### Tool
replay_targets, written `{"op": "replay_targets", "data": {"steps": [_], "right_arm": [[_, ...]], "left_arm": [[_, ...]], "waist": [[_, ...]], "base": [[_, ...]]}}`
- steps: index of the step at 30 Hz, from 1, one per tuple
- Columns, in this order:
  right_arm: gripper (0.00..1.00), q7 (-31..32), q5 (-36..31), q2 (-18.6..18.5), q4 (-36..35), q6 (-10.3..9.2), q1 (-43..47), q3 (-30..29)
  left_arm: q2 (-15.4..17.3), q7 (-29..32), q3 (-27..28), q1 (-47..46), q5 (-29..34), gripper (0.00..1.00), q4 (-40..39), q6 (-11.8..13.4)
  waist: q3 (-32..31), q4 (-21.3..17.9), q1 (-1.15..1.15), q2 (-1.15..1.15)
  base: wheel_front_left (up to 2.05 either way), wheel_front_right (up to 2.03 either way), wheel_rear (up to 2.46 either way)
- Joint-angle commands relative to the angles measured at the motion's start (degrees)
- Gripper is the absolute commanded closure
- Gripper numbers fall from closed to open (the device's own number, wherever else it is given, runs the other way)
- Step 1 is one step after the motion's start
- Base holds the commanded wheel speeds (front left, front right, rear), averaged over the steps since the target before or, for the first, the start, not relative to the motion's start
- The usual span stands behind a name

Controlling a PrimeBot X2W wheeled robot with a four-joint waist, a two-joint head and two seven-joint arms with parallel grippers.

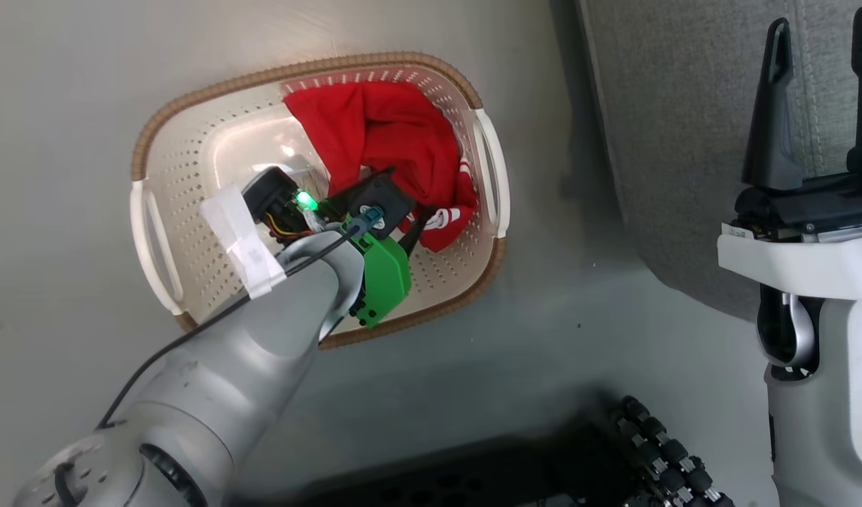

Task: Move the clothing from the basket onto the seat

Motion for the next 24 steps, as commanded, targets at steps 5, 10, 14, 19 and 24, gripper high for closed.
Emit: {"op": "replay_targets", "data": {"steps": [5, 10, 14, 19, 24], "right_arm": [[0.00, -0.2, 0.6, 0.3, -0.5, -0.10, -1.0, 0.3], [0.00, -0.2, 1.7, 0.4, -0.6, -0.10, -0.5, 0.7], [0.00, -0.2, 2.6, 0.4, -0.4, -0.10, -0.9, 1.2], [0.00, -0.2, 3.0, 0.4, -0.9, -0.10, -1.5, 1.6], [0.00, -0.2, 2.7, 0.4, -1.3, -0.10, -1.6, 1.4]], "left_arm": [[0.4, -1.5, -2.0, -3.6, -2.3, 0.00, 2.7, -0.1], [0.4, -2.3, -3.8, -5.0, -3.5, 0.00, 4.1, -0.1], [0.3, -2.7, -4.8, -5.5, -4.4, 0.00, 4.1, -0.1], [0.3, -2.7, -5.2, -6.7, -5.2, 0.00, 3.5, -0.1], [0.3, -2.7, -5.5, -8.1, -3.6, 0.82, 2.0, -0.1]], "waist": [[4.3, -2.6, -0.01, 0.00], [5.8, -3.2, -0.01, 0.00], [6.6, -3.4, -0.01, 0.00], [7.5, -3.9, -0.01, 0.00], [8.1, -3.9, -0.01, 0.00]], "base": [[0.00, 0.00, 0.00], [0.00, 0.00, 0.00], [0.00, 0.00, 0.00], [0.00, 0.00, 0.00], [0.00, 0.00, 0.00]]}}
